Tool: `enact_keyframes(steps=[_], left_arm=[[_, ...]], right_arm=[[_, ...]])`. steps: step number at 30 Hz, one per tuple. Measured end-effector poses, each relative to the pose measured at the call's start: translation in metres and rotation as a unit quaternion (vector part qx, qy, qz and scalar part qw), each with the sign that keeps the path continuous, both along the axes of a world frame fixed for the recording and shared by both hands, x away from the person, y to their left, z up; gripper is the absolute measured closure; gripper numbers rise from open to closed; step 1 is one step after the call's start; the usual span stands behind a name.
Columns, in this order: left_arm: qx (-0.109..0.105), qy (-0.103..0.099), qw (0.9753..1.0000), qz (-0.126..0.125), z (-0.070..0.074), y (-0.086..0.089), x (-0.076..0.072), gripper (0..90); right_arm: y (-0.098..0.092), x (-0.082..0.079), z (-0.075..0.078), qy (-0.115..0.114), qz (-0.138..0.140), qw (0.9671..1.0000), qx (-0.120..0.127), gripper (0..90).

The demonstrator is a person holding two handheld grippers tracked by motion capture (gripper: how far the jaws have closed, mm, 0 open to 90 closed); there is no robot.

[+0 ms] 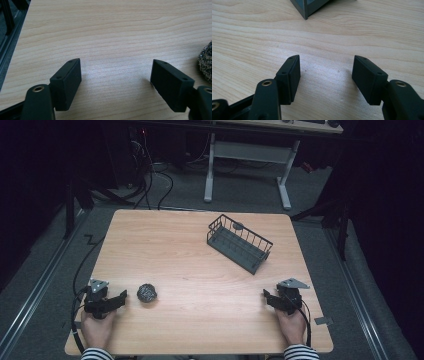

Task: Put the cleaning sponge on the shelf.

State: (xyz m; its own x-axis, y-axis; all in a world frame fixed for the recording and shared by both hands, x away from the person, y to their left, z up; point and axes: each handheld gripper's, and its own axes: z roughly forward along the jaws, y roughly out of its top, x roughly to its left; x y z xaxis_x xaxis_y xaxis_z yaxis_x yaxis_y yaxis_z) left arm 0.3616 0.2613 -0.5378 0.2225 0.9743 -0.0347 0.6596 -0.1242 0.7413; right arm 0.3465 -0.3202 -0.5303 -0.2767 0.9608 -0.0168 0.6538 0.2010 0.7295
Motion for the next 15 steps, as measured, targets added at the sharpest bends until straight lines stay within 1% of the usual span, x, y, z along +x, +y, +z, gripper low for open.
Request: enact_keyframes(steps=[8,12,14,15], left_arm=[[0.004,0.001,1.0000,-0.002,0.0001,-0.0006,-0.0002,24.5],[0.006,0.000,1.0000,-0.001,-0.0001,-0.0016,0.0000,24.5],[0.007,0.001,1.0000,-0.001,-0.0001,-0.0018,0.0000,24.5],[0.007,0.001,1.0000,-0.001,-0.0001,-0.0018,0.0000,24.5]], right_arm=[[-0.0003,0.0003,0.0000,0.001,0.004,1.0000,0.003,37.9],[0.0002,0.0003,-0.0001,0.000,0.005,1.0000,0.000,37.6],[0.0009,0.0012,-0.0001,0.003,0.008,1.0000,0.001,34.8],[0.0009,0.0012,-0.0001,0.003,0.008,1.0000,0.001,34.8]])
